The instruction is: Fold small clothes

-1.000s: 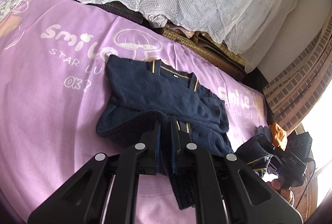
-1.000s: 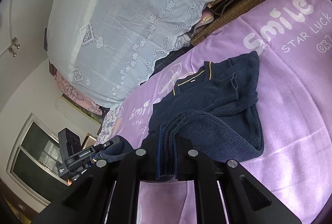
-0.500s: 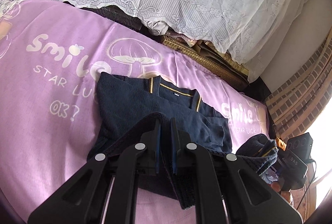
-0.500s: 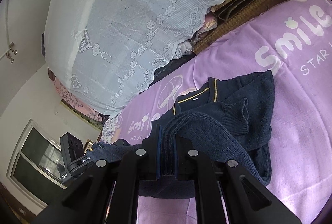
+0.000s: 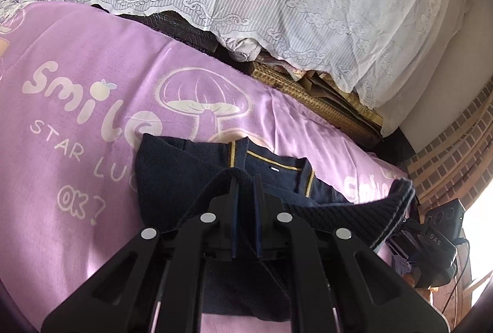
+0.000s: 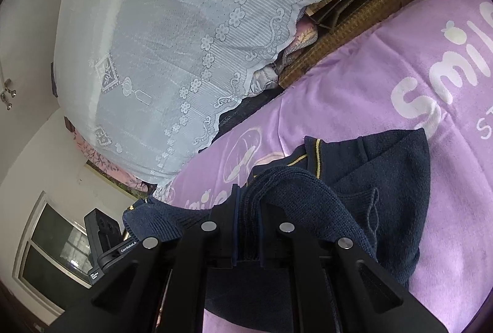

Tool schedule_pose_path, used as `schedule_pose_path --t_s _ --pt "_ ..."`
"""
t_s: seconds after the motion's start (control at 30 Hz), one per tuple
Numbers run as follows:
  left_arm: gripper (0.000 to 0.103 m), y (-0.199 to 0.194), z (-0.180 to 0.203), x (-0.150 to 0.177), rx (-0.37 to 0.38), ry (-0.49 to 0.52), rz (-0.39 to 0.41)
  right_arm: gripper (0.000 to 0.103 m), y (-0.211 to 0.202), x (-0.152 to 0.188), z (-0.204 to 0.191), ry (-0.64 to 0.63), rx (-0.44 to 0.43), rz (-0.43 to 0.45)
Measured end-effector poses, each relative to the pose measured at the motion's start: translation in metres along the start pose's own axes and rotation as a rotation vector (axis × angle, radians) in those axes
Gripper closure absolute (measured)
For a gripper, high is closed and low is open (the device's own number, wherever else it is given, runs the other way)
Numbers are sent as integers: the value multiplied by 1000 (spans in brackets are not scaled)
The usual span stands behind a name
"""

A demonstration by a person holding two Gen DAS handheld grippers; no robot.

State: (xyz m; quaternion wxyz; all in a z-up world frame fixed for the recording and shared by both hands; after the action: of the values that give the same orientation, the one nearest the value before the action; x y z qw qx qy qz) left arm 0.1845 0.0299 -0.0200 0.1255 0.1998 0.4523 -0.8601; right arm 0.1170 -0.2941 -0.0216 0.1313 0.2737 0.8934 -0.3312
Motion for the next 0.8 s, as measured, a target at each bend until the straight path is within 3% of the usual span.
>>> schedule_pose_path --t_s 0.27,0.43,0.57,0.6,0.7,0.8 --pt "96 35 -25 -15 -41 -63 -40 92 24 -20 28 47 37 7" --pt "94 62 -43 -22 -114 -115 -73 85 38 -28 59 116 78 7" --pt "91 74 -54 -23 -110 -142 -101 84 46 -29 73 148 63 -12" --pt "91 73 -54 -23 -107 -141 -98 81 47 -30 72 139 64 -12" --pt "88 69 -55 -22 -101 -143 -87 57 41 -30 68 124 54 9" --pt "83 55 -60 -22 -115 -173 -35 52 28 -32 66 142 9 47"
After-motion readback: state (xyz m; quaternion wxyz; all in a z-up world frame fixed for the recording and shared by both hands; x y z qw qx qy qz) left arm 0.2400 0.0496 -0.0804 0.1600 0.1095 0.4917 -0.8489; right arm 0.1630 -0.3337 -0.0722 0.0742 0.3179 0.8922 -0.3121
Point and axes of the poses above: each gripper's, at about its wrist camera, not at the fingertips, and y roughly the way its jaws point, z to its right, x to its underside, the point moved 2 cm from there along y, roughly the way its jaws point, and after that the axes turned 14 degrees about -z, right-handed, at the moved point
